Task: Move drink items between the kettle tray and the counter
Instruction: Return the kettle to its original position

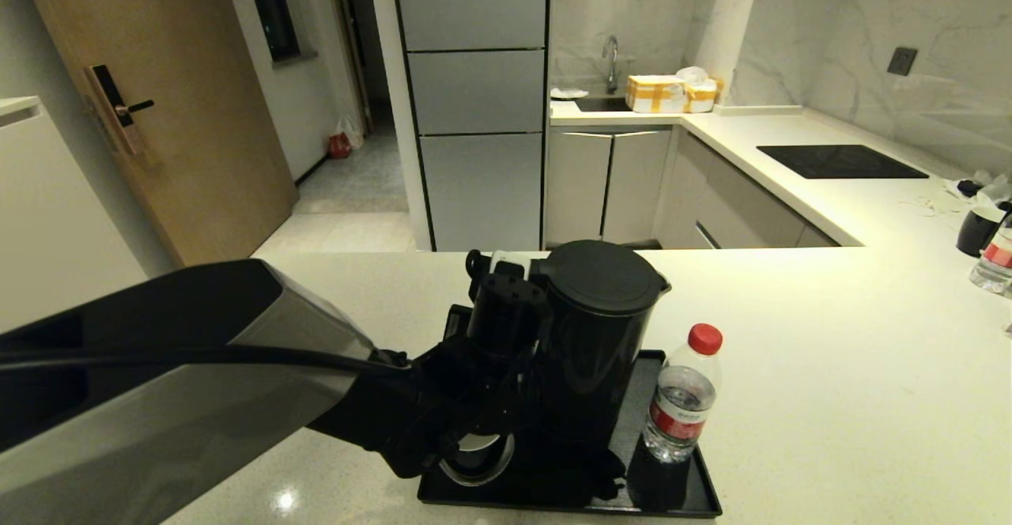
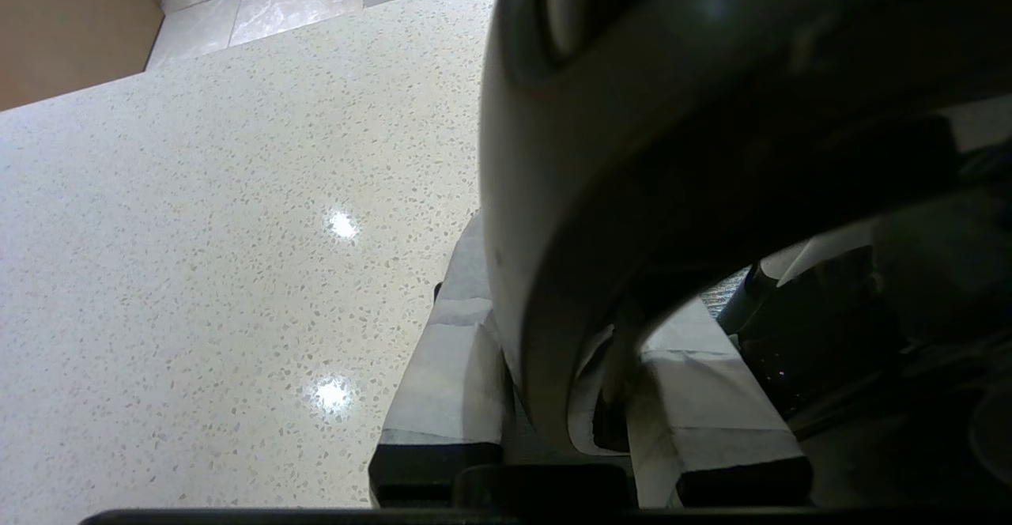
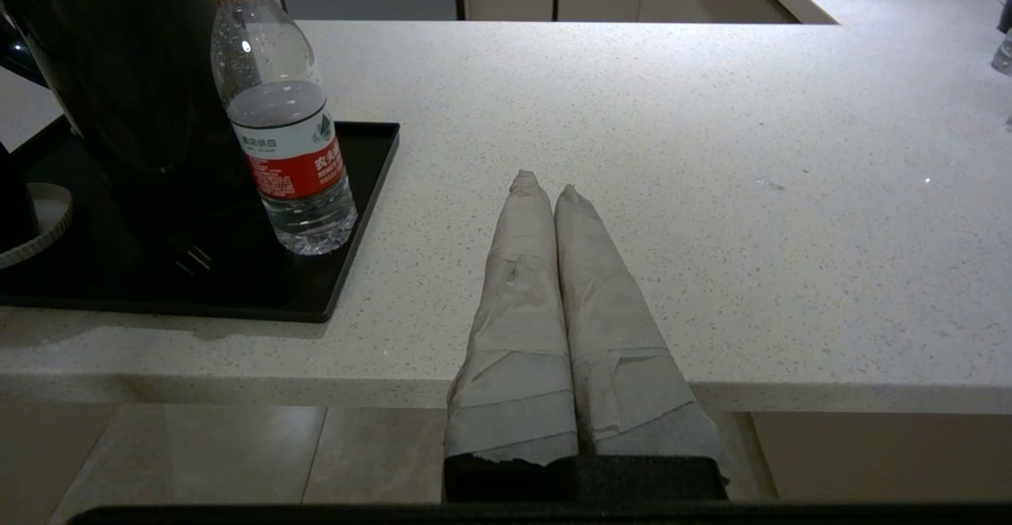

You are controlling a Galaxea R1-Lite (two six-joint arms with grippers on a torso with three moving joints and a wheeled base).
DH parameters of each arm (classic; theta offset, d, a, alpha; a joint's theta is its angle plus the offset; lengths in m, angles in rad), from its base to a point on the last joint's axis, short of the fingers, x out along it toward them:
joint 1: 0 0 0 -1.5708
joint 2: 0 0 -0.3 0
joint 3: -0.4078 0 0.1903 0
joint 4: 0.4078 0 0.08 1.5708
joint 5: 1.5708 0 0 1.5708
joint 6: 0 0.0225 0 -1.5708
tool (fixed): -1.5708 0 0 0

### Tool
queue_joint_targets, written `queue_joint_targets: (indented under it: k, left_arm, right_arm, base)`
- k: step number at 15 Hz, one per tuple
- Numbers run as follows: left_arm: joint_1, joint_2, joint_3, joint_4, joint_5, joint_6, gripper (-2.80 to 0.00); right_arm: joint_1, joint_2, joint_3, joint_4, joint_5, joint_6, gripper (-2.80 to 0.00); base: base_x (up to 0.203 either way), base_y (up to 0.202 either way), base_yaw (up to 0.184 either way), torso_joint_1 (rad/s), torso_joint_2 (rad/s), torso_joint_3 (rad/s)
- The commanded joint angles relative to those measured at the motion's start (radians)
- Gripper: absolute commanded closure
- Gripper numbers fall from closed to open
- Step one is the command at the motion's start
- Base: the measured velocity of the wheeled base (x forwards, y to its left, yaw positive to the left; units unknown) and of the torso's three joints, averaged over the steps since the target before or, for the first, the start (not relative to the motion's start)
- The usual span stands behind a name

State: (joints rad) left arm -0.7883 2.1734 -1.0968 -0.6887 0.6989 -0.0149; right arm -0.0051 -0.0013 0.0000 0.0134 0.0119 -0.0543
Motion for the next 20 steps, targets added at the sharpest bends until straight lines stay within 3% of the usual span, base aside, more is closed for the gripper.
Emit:
queue_joint_targets:
  k: [1,8,20]
  left_arm:
    - [0.0,0.003,0.0,-0.003,0.004,-0.001,0.0]
    - [-0.008,0.041,0.044,-0.008,0.004,-0.013,0.0]
    - [-0.008,0.04,0.025,0.0,0.005,-0.009,0.0]
  right_arm:
    - [0.001,0.001,0.002,0.0,0.0,-0.001,0.0]
    - [0.001,0.001,0.002,0.0,0.0,-0.001,0.0]
    - [0.001,0.001,0.002,0.0,0.0,-0.001,0.0]
  base:
    - [0.0,0.0,0.0,0.0,0.0,0.0]
    - [0.0,0.0,0.0,0.0,0.0,0.0]
    - [0.0,0.0,0.0,0.0,0.0,0.0]
